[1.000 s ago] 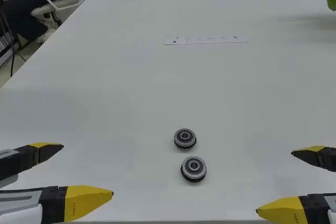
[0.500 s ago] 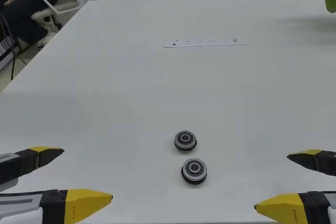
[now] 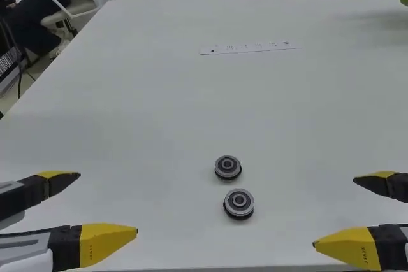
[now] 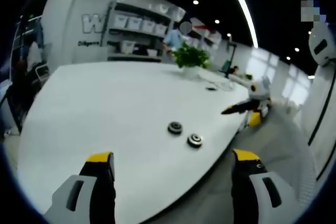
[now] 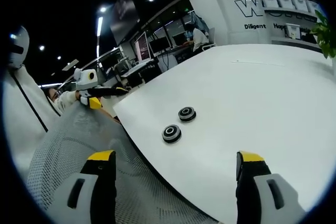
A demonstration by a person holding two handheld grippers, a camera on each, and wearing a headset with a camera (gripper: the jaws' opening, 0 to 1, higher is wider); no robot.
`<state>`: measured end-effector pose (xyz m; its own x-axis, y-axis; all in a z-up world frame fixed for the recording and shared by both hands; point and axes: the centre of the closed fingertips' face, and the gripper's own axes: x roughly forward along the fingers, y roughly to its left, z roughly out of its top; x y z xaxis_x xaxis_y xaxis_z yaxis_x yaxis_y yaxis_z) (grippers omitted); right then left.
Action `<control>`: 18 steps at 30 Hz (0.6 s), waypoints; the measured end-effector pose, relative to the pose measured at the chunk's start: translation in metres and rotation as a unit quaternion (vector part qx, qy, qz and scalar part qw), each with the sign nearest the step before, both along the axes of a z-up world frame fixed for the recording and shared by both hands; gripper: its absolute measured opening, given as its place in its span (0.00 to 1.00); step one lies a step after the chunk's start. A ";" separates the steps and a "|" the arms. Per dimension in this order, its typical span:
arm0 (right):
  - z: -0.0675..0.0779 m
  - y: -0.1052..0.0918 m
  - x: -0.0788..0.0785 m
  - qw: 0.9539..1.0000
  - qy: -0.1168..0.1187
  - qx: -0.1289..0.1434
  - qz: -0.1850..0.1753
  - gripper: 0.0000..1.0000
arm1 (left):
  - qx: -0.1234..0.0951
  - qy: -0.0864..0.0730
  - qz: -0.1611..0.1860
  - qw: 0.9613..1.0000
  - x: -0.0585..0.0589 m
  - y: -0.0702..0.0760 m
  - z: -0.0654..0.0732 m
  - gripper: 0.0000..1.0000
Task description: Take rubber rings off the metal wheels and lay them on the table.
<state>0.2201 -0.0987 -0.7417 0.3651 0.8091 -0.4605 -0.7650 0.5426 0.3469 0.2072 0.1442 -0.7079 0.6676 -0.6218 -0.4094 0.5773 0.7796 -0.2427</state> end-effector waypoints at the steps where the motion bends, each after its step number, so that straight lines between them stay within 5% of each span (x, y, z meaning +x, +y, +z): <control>1: 0.000 0.000 0.000 1.000 0.000 0.002 0.000 0.92 | 0.001 0.000 -0.001 1.000 0.000 0.000 0.000 0.94; 6: -0.001 0.000 0.000 1.000 -0.003 -0.003 0.008 0.90 | 0.016 -0.017 -0.043 0.999 -0.008 -0.015 0.011 1.00; 15: 0.009 0.002 0.003 1.000 -0.014 -0.001 0.021 0.85 | 0.033 -0.014 -0.060 0.998 -0.008 -0.023 0.019 1.00; 18: 0.016 0.003 0.006 0.999 -0.024 -0.002 0.023 0.85 | 0.032 -0.034 -0.069 0.996 -0.005 -0.028 0.033 1.00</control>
